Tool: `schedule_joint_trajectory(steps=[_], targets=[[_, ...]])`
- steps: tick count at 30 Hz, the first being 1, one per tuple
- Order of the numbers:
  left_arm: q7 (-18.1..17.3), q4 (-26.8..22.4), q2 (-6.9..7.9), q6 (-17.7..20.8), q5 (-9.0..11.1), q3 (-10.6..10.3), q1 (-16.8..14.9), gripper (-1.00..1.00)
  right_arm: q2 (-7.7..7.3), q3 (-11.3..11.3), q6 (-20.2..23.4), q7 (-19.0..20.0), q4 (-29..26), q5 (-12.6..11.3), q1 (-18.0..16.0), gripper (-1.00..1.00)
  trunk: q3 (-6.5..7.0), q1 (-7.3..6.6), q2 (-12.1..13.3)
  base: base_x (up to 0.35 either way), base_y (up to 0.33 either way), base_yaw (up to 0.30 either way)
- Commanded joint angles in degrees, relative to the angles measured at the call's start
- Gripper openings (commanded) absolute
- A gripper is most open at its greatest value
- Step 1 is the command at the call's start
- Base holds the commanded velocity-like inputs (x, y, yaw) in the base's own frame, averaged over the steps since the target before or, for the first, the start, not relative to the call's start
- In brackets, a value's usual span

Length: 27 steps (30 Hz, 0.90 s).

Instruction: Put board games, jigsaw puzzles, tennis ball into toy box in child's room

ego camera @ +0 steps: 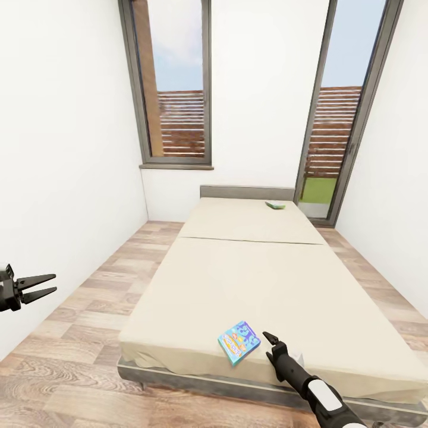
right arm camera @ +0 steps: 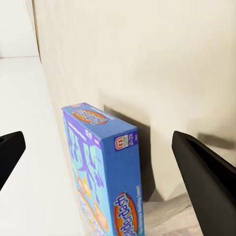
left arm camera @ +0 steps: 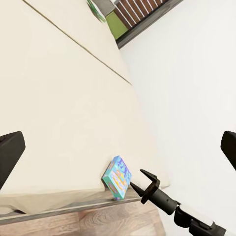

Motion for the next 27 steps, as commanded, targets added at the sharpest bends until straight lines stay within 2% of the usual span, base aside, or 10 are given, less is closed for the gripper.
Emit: schedule_joint_trajectory(steps=[1, 27], targets=[[-0.3, 0.0, 0.01, 0.6, -0.1, 0.0, 0.0, 1.0, 0.01, -0.2, 0.4, 0.0, 0.0, -0.2, 0.0, 1.0, -0.06, -0.01, 0.0, -0.005, 0.0, 0.0], [-0.3, 0.0, -0.02, 0.5, -0.1, -0.1, 0.0, 1.0, 0.01, -0.1, 0.4, -0.3, 0.1, -0.2, 0.0, 1.0, -0.06, -0.01, 0.0, -0.03, 0.001, 0.0]])
